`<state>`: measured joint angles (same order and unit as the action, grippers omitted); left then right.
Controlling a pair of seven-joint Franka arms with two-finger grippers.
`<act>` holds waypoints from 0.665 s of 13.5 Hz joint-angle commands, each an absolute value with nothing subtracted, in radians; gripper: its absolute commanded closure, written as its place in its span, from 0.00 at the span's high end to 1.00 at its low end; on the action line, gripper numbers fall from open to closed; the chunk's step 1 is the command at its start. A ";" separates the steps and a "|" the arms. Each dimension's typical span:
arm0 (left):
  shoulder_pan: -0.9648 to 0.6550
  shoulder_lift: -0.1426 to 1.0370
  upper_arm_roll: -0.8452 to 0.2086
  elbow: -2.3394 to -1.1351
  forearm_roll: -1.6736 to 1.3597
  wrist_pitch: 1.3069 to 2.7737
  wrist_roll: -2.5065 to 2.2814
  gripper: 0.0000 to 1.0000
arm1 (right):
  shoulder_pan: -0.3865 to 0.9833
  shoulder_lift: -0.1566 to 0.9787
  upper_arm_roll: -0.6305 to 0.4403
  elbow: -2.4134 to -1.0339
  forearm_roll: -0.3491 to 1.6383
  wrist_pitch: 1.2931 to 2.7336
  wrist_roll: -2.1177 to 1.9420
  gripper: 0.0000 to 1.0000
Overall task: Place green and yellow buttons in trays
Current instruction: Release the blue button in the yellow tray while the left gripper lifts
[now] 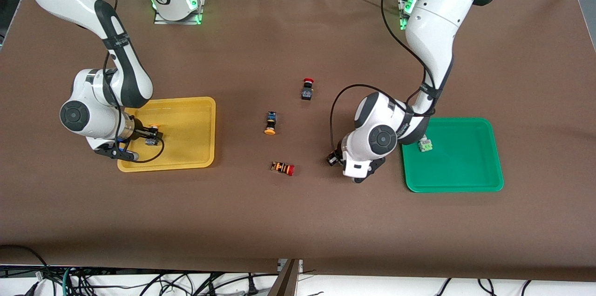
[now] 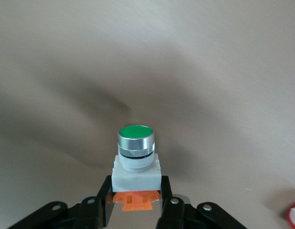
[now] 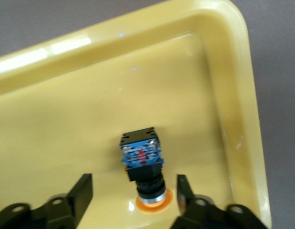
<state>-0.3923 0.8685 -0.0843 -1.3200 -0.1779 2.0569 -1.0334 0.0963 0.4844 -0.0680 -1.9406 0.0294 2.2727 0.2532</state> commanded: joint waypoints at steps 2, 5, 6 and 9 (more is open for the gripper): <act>-0.374 0.784 -0.054 -1.272 -0.028 1.756 -0.950 0.14 | 0.129 0.446 0.000 -1.936 0.037 2.283 0.418 0.99; -0.348 0.779 -0.043 -1.244 0.046 1.579 -0.734 0.14 | 0.211 0.452 0.058 -1.905 0.035 2.283 0.670 0.99; -0.341 0.778 -0.040 -1.244 0.070 1.544 -0.657 0.14 | 0.260 0.456 0.058 -1.893 0.037 2.284 0.745 0.99; -0.276 0.750 -0.029 -1.255 0.103 1.454 -0.510 0.15 | 0.423 0.477 0.058 -1.821 0.034 2.289 0.966 0.99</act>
<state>-0.3152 0.7737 -0.0303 -1.2522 0.0800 1.5103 -0.6175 0.3367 0.4617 0.0669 -1.8670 0.0305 2.2892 0.8557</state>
